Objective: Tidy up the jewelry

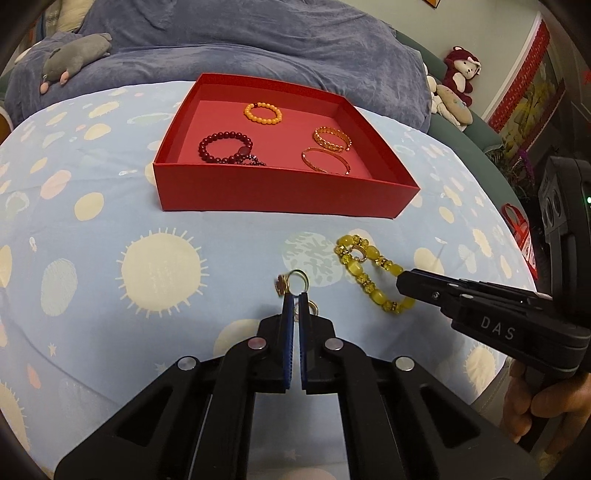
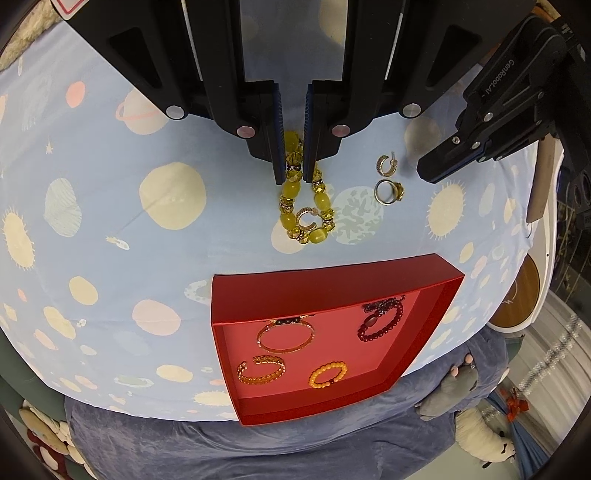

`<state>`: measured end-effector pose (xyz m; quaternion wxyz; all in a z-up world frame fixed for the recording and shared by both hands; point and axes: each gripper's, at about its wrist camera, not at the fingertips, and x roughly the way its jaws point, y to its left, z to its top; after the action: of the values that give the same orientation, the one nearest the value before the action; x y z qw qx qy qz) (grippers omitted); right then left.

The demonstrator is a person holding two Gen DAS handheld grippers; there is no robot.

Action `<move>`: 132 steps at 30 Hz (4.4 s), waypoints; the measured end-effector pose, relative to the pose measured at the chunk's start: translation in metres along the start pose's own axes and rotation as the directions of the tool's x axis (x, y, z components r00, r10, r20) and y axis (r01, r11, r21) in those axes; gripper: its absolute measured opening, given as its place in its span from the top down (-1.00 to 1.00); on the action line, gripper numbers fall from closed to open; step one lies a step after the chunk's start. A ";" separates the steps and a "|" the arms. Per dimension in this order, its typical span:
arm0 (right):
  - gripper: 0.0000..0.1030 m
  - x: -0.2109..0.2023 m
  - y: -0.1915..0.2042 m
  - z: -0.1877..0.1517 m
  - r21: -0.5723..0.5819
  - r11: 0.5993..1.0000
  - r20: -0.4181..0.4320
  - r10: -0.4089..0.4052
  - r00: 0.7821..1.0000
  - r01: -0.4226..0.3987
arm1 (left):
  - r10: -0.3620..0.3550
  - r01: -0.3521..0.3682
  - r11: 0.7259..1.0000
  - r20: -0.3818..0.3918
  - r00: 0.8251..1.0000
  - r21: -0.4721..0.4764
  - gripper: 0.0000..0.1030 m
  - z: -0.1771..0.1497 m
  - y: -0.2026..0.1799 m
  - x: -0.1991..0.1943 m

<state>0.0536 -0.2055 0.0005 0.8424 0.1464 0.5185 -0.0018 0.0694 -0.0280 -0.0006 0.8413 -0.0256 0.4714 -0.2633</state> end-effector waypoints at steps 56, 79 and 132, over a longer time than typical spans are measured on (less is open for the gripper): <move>0.82 -0.086 0.028 0.061 -0.047 0.989 0.171 0.144 0.975 -0.138 | 0.040 -0.037 0.999 0.099 0.994 -0.034 0.89 0.077 -0.008 -0.045; 0.82 0.051 0.029 0.208 -0.030 0.989 0.095 0.148 0.984 -0.146 | 0.117 -0.116 0.993 0.031 0.993 -0.004 0.88 0.216 0.042 0.081; 0.41 0.016 -0.003 0.005 -0.077 0.994 0.007 -0.072 0.997 0.072 | 0.243 -0.245 0.964 -0.033 0.970 -0.100 0.32 0.024 0.023 -0.005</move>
<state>0.0654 -0.2072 -0.0119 0.8480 0.0947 0.5213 -0.0124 0.0963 -0.0111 0.0105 0.8600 -0.0084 0.4924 -0.1333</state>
